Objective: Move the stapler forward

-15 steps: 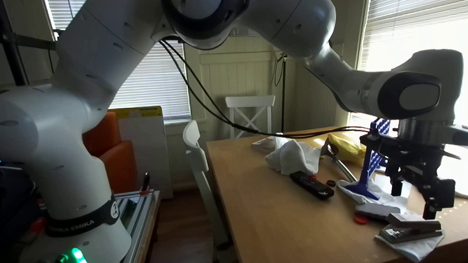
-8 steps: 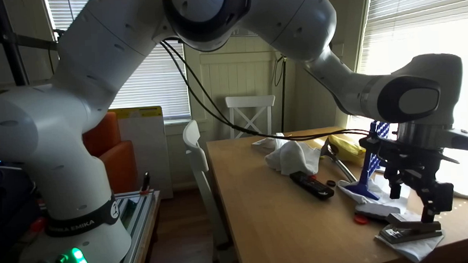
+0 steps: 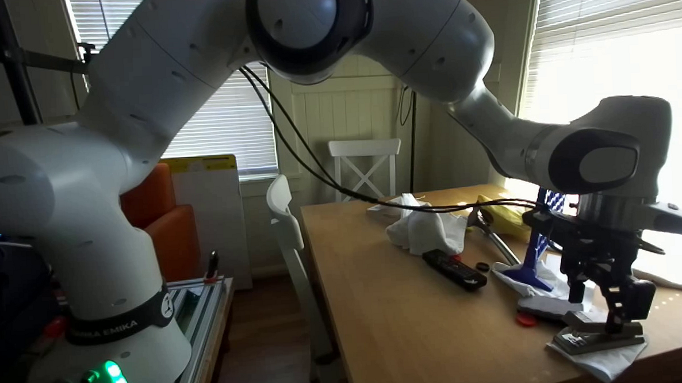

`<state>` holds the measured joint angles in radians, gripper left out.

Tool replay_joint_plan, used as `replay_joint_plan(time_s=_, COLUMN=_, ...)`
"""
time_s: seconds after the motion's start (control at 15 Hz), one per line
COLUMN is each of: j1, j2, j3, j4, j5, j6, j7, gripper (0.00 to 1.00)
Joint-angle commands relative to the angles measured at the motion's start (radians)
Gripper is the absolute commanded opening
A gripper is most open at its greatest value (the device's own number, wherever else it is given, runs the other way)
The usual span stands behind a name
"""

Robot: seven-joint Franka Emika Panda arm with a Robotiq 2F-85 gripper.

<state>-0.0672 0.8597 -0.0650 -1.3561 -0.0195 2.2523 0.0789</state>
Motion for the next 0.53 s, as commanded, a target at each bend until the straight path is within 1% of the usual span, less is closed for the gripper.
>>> replay_joint_plan(time_s=0.0, j1=-0.027, j2=0.053, j3=0.023, j4=0.059, j5=0.039, j6=0.036, j7=-0.023, gripper=0.63)
replay_joint_plan(time_s=0.13, j1=-0.032, j2=0.067, j3=0.025, j4=0.068, j5=0.044, j6=0.054, j7=-0.026, gripper=0.62)
replay_joint_plan(time_s=0.2, j1=-0.033, j2=0.074, j3=0.024, j4=0.072, j5=0.045, j6=0.058, j7=-0.026, gripper=0.69)
replay_joint_plan(time_s=0.33, j1=-0.037, j2=0.085, j3=0.027, j4=0.081, j5=0.046, j6=0.068, j7=-0.030, gripper=0.67)
replay_joint_plan(time_s=0.4, j1=-0.038, j2=0.093, j3=0.027, j4=0.087, j5=0.046, j6=0.075, j7=-0.030, gripper=0.61)
replay_joint_plan(time_s=0.47, j1=-0.039, j2=0.097, j3=0.027, j4=0.092, j5=0.046, j6=0.076, j7=-0.028, gripper=0.42)
